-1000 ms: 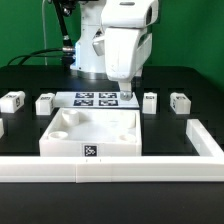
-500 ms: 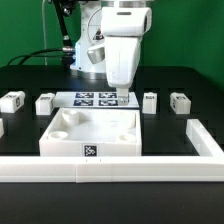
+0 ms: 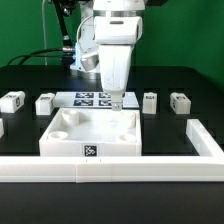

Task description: Assemble square table

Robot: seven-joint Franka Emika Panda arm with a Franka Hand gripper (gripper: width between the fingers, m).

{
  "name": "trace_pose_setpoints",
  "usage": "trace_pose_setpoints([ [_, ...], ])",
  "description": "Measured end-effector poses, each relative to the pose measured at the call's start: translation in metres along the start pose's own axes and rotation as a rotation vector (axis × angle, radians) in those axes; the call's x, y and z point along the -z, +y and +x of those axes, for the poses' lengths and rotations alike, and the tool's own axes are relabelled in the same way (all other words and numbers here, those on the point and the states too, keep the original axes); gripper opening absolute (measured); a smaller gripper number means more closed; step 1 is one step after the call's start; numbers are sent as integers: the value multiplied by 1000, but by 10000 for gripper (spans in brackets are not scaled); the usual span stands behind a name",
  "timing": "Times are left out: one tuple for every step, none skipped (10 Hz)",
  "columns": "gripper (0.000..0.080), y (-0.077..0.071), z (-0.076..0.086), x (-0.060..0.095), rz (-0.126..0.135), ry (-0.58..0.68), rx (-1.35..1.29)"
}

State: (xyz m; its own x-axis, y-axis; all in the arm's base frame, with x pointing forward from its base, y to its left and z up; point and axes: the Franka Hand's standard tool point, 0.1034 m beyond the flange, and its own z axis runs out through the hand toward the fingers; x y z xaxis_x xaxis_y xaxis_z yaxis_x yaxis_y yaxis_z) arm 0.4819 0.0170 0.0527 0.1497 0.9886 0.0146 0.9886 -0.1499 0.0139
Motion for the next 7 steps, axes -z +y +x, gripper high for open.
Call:
trace_pose_setpoints([
  [650,-2,-6,-5,10,-3,-3],
  [650,-8,-12,-13,3,1,6],
  [650,-18,-15,-19,9,2,4],
  [650,-24,-19,-25,16,3,8],
  [650,-28,-22,-34,27,5,-1],
  [650,-30,-22,-40,30,7,-10],
  [650,-32,-20,-43,31,9,-18],
])
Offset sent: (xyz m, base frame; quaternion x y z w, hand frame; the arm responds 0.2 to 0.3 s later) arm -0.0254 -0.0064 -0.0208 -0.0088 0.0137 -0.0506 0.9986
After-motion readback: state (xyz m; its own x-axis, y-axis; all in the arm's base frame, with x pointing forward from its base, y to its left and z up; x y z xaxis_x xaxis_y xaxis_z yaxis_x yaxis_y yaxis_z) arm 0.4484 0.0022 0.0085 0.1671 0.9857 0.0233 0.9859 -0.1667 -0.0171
